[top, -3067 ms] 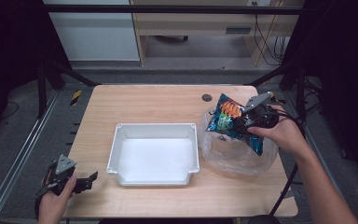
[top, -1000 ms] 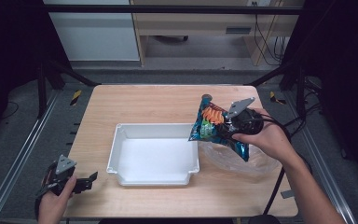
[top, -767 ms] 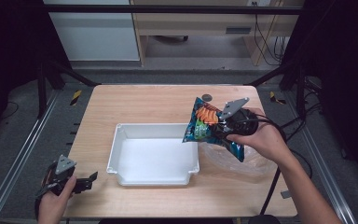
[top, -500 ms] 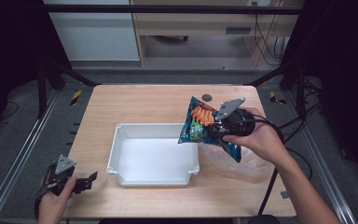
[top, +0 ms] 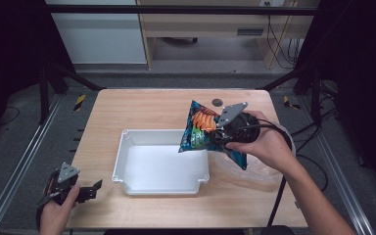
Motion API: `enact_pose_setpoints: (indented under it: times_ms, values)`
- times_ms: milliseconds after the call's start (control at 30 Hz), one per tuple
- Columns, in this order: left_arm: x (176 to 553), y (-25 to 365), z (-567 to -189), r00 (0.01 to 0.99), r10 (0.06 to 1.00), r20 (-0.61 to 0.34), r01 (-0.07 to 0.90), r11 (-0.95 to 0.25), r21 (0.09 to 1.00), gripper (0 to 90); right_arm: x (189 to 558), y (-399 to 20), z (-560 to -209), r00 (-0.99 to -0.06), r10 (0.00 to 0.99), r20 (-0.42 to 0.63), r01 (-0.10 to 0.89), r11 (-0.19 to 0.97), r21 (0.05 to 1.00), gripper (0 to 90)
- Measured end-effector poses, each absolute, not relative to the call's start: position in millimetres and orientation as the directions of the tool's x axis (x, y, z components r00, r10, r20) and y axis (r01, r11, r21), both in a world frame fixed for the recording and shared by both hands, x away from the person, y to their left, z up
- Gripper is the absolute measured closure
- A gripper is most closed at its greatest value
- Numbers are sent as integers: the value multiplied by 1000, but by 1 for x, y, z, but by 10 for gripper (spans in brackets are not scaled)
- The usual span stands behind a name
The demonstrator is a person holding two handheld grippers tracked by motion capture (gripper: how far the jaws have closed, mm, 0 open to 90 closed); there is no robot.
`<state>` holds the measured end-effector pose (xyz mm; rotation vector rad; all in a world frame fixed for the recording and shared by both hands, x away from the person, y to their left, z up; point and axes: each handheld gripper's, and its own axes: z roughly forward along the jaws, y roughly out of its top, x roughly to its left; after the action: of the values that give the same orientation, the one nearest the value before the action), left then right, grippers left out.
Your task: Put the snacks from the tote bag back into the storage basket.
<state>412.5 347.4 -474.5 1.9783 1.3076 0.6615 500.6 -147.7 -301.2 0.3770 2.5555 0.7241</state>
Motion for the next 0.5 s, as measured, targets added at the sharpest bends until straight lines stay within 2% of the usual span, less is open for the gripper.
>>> enact_pose_setpoints:
  times_ms: [500]
  values:
    - [412,349,-474,373,927,39,590,-270,761,25,496,-115,-296,-874,327,-361,86,833,547,390]
